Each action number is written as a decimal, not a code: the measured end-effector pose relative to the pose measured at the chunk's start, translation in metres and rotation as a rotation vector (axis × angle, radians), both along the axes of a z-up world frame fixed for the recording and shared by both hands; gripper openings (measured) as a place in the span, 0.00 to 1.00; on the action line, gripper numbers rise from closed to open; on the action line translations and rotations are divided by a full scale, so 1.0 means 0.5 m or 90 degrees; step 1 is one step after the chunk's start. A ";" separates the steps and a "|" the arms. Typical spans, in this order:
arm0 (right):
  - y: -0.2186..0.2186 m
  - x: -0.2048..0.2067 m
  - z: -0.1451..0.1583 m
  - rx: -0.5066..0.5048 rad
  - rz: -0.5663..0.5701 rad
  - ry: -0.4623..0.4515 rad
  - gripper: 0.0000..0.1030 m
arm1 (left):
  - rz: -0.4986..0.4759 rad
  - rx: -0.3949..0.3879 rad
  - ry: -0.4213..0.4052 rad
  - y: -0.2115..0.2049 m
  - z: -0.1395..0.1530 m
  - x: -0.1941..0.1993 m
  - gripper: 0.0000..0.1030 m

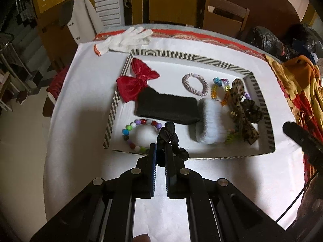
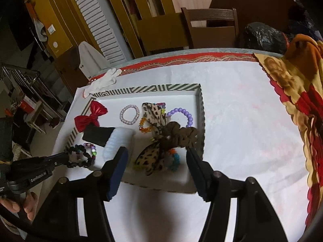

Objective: Organize jewelry

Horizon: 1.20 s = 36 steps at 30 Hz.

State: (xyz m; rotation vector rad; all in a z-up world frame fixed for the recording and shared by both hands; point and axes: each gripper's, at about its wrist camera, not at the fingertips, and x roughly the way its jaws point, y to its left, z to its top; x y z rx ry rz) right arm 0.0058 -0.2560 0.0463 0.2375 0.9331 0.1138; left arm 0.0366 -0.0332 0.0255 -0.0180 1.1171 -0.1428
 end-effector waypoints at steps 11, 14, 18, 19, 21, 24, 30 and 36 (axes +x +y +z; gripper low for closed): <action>0.017 -0.031 0.017 -0.011 -0.002 -0.013 0.62 | -0.003 0.007 -0.042 -0.017 0.042 -0.025 0.04; 0.018 -0.034 0.021 -0.007 0.000 -0.015 0.62 | -0.002 0.008 -0.043 -0.018 0.044 -0.029 0.04; 0.021 -0.036 0.030 -0.010 0.006 -0.021 0.62 | -0.003 0.011 -0.046 -0.024 0.047 -0.034 0.04; 0.022 -0.037 0.031 -0.011 0.008 -0.022 0.62 | -0.003 0.012 -0.046 -0.025 0.048 -0.035 0.04; 0.024 -0.037 0.033 -0.014 0.011 -0.021 0.62 | -0.003 0.012 -0.046 -0.028 0.049 -0.037 0.04; 0.026 -0.039 0.031 -0.011 0.013 -0.020 0.62 | -0.005 0.014 -0.048 -0.032 0.051 -0.039 0.04; 0.025 -0.042 0.030 -0.010 0.017 -0.019 0.62 | -0.005 0.014 -0.049 -0.037 0.052 -0.042 0.04; 0.022 -0.044 0.027 -0.006 0.017 -0.016 0.63 | -0.004 0.015 -0.049 -0.037 0.052 -0.043 0.04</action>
